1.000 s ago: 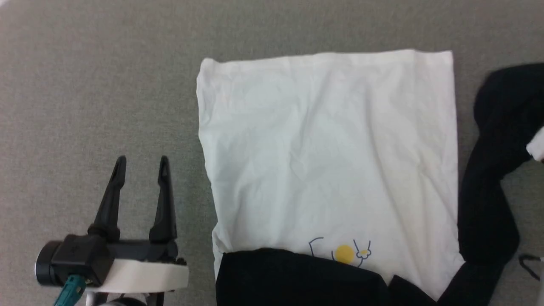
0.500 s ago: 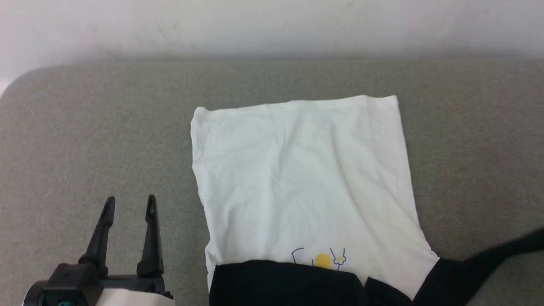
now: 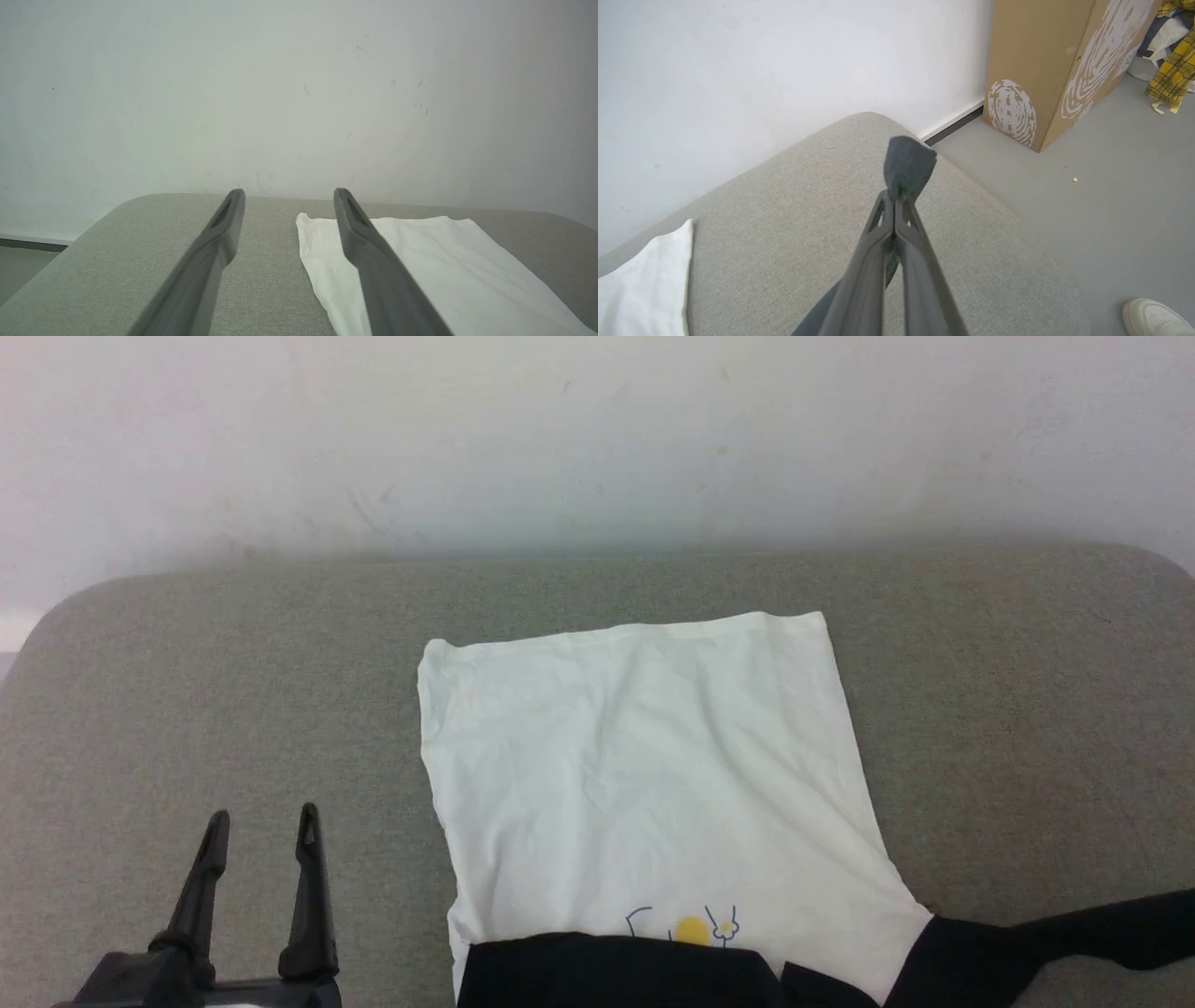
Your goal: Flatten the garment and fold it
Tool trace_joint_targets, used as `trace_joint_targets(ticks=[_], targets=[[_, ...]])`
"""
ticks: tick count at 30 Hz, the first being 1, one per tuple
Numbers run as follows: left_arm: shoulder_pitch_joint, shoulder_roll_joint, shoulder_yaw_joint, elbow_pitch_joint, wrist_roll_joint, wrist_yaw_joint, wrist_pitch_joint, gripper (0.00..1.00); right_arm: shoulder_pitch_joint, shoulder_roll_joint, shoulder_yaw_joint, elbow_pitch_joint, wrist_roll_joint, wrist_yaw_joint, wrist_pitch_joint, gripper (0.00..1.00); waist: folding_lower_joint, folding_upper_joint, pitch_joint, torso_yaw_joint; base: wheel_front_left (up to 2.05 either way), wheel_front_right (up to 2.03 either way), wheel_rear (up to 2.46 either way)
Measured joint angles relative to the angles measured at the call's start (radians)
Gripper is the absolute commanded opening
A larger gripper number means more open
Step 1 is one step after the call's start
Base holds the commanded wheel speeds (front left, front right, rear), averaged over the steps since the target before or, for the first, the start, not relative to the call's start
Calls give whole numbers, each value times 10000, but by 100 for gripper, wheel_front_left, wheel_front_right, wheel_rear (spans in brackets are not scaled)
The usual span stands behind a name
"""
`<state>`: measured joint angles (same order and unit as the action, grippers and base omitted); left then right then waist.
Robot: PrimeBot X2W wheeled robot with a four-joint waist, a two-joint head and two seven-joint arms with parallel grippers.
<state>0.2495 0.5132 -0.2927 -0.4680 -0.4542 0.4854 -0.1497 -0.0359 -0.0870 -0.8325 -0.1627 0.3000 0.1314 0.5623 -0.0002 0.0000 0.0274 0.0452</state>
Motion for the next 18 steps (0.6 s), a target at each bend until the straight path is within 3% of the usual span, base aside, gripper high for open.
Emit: trace_joint_targets(ticks=[8, 18], targets=[[130, 105, 69, -201, -10, 96, 92, 100, -77, 15, 2201, -1647, 796, 0, 309, 0, 2, 0, -213, 315, 0, 0, 0], [155, 105, 69, -288, -10, 130, 100, 100, -204, 249, 6426, -3302, 1244, 0, 1292, 0, 2, 0, -258, 940, 0, 0, 0]])
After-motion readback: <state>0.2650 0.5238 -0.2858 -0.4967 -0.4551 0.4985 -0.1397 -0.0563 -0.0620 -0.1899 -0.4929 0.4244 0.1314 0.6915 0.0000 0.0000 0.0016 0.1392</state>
